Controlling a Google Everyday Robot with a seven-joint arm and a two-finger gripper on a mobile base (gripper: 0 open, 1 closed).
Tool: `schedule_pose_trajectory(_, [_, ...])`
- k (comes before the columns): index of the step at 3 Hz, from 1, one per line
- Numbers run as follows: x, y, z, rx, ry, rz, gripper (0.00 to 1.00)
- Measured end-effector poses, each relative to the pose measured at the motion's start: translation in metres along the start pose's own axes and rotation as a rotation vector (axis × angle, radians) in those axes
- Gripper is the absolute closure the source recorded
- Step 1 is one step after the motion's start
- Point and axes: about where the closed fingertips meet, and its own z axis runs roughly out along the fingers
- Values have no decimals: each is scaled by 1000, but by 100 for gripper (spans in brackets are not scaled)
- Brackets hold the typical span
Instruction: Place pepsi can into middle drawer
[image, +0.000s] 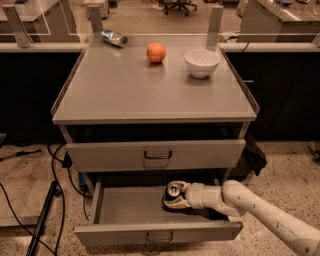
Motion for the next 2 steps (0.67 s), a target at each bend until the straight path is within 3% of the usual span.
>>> schedule_pose_trajectory(1, [5,3,7,-12,-1,7,100])
schedule_pose_trajectory(2, [5,3,8,-13,-1,8,82])
